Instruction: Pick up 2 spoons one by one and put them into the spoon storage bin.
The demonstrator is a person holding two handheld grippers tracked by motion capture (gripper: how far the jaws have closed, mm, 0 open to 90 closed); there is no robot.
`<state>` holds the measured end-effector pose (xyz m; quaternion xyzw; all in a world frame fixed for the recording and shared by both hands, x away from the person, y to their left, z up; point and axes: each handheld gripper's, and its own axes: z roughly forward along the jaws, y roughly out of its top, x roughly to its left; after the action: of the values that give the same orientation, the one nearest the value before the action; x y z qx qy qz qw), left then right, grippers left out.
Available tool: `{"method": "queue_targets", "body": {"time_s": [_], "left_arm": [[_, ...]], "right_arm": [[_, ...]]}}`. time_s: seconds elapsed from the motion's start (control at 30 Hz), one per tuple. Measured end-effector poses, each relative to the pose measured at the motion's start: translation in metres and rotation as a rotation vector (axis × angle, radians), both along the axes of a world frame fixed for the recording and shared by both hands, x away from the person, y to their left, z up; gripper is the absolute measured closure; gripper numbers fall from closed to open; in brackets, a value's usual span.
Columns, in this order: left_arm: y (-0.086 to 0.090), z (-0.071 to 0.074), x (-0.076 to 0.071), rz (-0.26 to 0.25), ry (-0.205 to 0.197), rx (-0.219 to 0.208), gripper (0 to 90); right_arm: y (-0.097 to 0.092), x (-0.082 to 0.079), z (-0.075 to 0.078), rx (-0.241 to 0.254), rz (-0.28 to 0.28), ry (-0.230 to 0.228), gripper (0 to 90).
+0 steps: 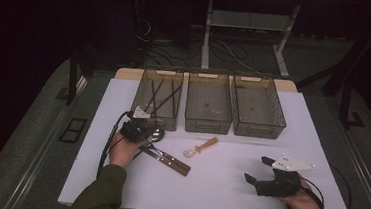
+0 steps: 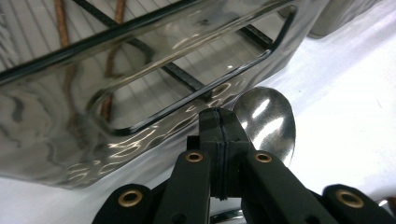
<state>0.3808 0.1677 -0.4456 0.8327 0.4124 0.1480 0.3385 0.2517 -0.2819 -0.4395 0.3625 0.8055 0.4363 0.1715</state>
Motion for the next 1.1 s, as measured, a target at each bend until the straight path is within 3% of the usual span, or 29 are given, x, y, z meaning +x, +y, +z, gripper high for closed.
{"method": "queue_targets", "body": {"time_s": [0.37,0.6,0.8,0.9,1.1], "left_arm": [[-0.009,0.001,-0.001,-0.058,0.024,-0.009,89.0],[-0.008,0.002,-0.002,-0.06,0.017,-0.017,88.5],[-0.003,0.009,-0.008,-0.059,-0.011,-0.093,73.3],[-0.005,0.008,-0.01,-0.074,-0.008,-0.086,63.9],[-0.014,0.004,-0.011,-0.092,-0.009,-0.061,55.9]], "right_arm": [[0.0,0.0,0.0,0.0,0.001,0.001,13.7],[0.0,-0.001,0.0,-0.001,0.001,0.001,13.7],[0.0,-0.001,0.0,-0.001,0.0,0.0,13.7],[0.0,-0.001,0.0,-0.003,0.002,0.0,13.7],[0.001,-0.001,0.0,-0.007,0.002,-0.002,13.7]]}}
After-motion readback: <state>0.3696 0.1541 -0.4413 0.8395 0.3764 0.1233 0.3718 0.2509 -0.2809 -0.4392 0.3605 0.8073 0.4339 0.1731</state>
